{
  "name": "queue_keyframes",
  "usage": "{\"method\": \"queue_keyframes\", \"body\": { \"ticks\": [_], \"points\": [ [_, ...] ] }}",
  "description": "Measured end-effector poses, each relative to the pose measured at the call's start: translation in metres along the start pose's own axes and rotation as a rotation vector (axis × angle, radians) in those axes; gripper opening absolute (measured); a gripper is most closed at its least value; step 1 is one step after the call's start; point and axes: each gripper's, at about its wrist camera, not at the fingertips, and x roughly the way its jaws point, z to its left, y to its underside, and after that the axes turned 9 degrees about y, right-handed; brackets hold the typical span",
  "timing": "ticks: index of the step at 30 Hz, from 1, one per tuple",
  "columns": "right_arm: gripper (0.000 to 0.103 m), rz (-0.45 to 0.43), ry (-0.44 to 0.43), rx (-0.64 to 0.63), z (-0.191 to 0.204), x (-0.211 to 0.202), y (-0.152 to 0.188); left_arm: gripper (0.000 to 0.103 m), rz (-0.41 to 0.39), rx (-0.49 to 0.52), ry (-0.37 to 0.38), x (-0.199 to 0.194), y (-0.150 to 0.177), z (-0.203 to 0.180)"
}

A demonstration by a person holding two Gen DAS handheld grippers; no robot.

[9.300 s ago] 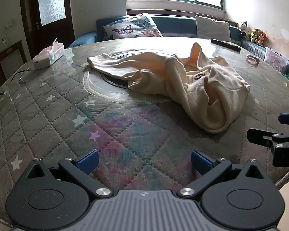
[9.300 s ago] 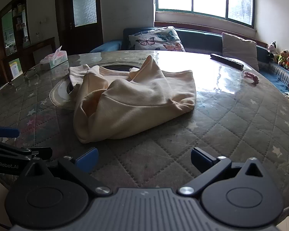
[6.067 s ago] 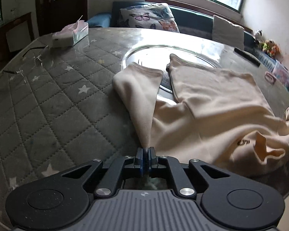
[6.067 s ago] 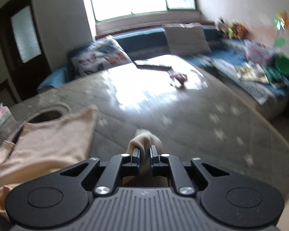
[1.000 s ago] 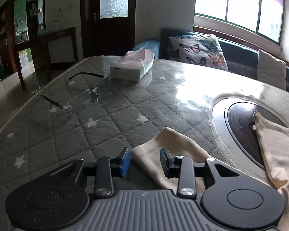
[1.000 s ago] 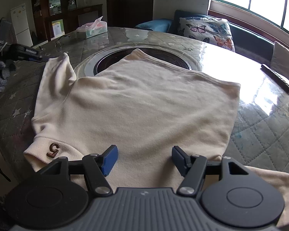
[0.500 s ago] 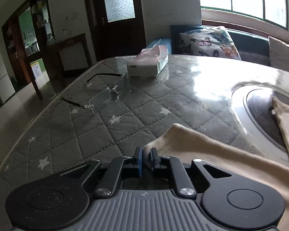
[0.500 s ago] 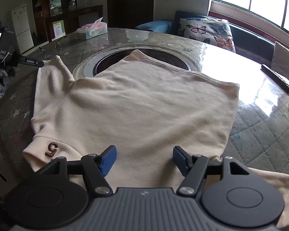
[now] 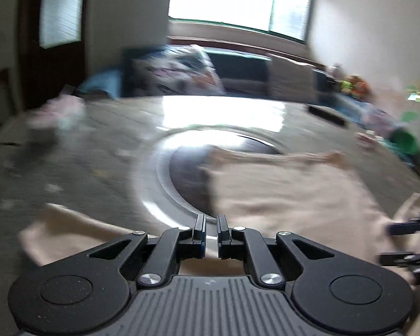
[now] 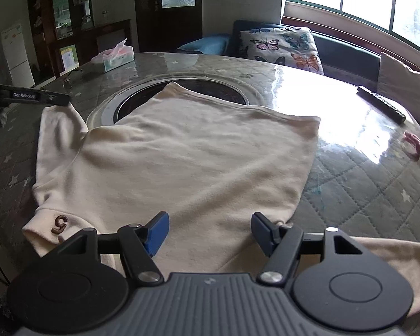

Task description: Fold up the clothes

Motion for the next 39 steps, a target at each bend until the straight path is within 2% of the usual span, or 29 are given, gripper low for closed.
{"method": "queue_keyframes", "body": {
  "ticks": [4, 6, 9, 15, 17, 19, 21, 23, 25, 27, 32, 36, 39],
  "points": [
    [0.067, 0.004, -0.001, 0.001, 0.000, 0.000, 0.003, 0.008, 0.054, 0.024, 0.083, 0.027, 0.003, -0.020],
    [0.067, 0.004, -0.002, 0.007, -0.001, -0.001, 0.004, 0.008, 0.077, 0.027, 0.086, 0.038, 0.006, -0.024],
    [0.067, 0.006, -0.003, 0.011, -0.002, -0.002, 0.006, 0.008, 0.101, 0.012, 0.052, 0.049, 0.010, -0.017],
    [0.067, 0.005, 0.002, 0.042, -0.008, -0.011, 0.015, 0.011, 0.088, -0.008, 0.044, 0.047, 0.015, -0.012],
    [0.067, -0.002, 0.004, 0.079, -0.014, -0.015, 0.018, 0.025, 0.085, 0.001, 0.048, 0.046, 0.015, -0.018],
    [0.067, -0.005, 0.018, 0.116, -0.021, -0.018, 0.023, 0.052, 0.072, 0.013, 0.065, 0.042, 0.016, -0.026],
    [0.067, -0.004, 0.027, 0.152, -0.028, -0.021, 0.029, 0.060, 0.055, 0.052, 0.054, 0.039, 0.016, -0.037],
    [0.066, -0.003, 0.050, 0.175, -0.035, -0.024, 0.034, 0.074, 0.046, 0.082, 0.038, 0.037, 0.017, -0.046],
    [0.066, -0.004, 0.075, 0.206, -0.043, -0.026, 0.041, 0.095, 0.033, 0.091, 0.036, 0.035, 0.018, -0.052],
    [0.066, -0.003, 0.097, 0.243, -0.053, -0.030, 0.049, 0.103, 0.007, 0.096, 0.040, 0.030, 0.019, -0.057],
    [0.066, -0.016, 0.169, 0.331, -0.078, -0.042, 0.068, 0.103, -0.001, 0.099, 0.053, 0.026, 0.020, -0.063],
    [0.059, -0.031, 0.225, 0.394, -0.102, -0.049, 0.077, 0.103, -0.003, 0.111, 0.063, 0.025, 0.021, -0.070],
    [0.059, -0.039, 0.284, 0.436, -0.116, -0.053, 0.079, 0.103, -0.001, 0.124, 0.071, 0.025, 0.022, -0.076]
  ]
}}
